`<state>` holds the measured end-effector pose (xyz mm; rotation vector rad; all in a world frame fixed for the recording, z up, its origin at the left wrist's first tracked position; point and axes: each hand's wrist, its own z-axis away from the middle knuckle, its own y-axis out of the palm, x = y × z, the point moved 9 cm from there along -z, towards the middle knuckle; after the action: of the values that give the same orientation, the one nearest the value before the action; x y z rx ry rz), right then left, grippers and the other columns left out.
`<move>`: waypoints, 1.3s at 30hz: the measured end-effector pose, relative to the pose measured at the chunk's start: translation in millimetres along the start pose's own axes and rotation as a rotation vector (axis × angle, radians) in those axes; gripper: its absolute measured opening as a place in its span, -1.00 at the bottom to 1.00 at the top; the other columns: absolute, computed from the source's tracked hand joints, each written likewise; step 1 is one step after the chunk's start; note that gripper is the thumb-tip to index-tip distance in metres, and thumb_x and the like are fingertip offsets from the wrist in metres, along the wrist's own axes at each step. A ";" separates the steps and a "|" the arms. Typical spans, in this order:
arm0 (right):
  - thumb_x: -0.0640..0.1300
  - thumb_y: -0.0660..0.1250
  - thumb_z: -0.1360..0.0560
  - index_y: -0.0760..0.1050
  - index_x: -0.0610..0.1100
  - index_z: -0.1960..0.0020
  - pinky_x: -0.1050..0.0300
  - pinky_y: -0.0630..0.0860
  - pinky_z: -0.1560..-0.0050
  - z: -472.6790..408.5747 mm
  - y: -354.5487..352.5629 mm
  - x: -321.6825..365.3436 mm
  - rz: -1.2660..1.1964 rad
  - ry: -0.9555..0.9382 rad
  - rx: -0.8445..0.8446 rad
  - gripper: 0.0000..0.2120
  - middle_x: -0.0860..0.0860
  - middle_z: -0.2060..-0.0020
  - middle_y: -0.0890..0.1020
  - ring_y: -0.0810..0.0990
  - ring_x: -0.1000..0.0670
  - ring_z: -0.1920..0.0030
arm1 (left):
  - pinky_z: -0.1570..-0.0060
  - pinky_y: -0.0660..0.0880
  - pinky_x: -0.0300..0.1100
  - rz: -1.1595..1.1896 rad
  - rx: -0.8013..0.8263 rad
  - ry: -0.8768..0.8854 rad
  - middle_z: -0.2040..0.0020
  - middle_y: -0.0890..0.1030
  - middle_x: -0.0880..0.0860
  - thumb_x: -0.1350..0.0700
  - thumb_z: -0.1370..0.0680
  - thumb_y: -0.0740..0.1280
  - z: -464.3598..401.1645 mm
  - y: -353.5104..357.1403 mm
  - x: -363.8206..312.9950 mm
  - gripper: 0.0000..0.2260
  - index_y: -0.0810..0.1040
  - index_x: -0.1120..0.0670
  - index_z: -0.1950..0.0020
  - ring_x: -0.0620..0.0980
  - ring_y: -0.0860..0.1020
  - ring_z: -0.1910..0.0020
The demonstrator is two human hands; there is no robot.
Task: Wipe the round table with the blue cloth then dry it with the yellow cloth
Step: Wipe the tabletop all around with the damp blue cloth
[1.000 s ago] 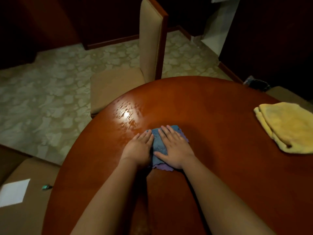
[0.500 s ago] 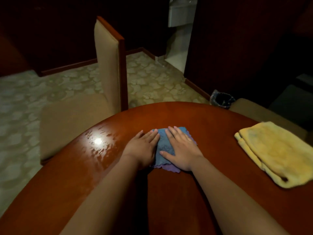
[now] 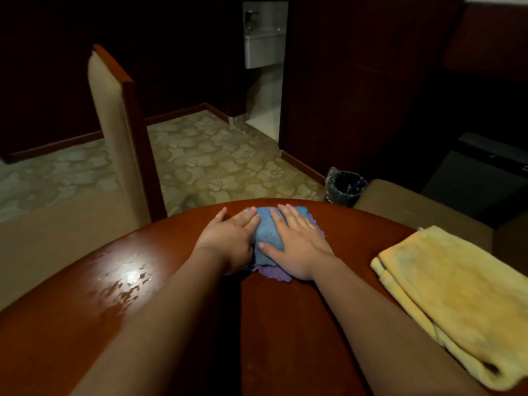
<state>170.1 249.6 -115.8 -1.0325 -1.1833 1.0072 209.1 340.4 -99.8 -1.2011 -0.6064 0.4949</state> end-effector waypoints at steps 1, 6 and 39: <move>0.33 -0.01 -0.55 -0.19 -0.05 -0.57 0.10 -0.20 -0.47 -4.9 0.0 -1.3 0.007 0.003 -0.004 -0.23 0.02 -0.55 -0.16 -0.24 0.05 -0.52 | -0.49 -0.16 -0.01 0.002 0.001 -0.004 -0.57 -0.15 0.03 -0.01 -0.63 0.05 -4.9 0.7 2.6 -0.41 -0.14 0.09 -0.57 -0.12 -0.11 -0.54; 0.33 0.00 -0.55 -0.18 -0.07 -0.57 0.09 -0.19 -0.47 -27.2 -0.4 5.6 0.024 -0.007 0.003 -0.23 0.00 -0.55 -0.15 -0.23 0.04 -0.52 | -0.47 -0.16 -0.06 -0.011 -0.019 0.004 -0.57 -0.14 0.04 0.02 -0.64 0.01 -15.6 1.0 20.3 -0.45 -0.13 0.11 -0.57 -0.13 -0.10 -0.54; 0.28 0.05 -0.56 -0.15 -0.09 -0.57 0.08 -0.22 -0.46 43.3 86.2 377.1 0.043 -0.421 0.108 -0.24 -0.05 -0.55 -0.14 -0.23 -0.01 -0.52 | -0.46 -0.12 -0.19 0.212 -0.004 -0.354 -0.58 -0.08 0.08 -0.15 -0.24 -0.42 305.4 121.7 217.1 -0.09 -0.06 0.14 -0.57 -0.07 -0.06 -0.54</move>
<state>161.1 638.8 -112.4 -0.7834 -1.4316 1.3512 161.7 731.5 -106.1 -1.1968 -0.7836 0.8980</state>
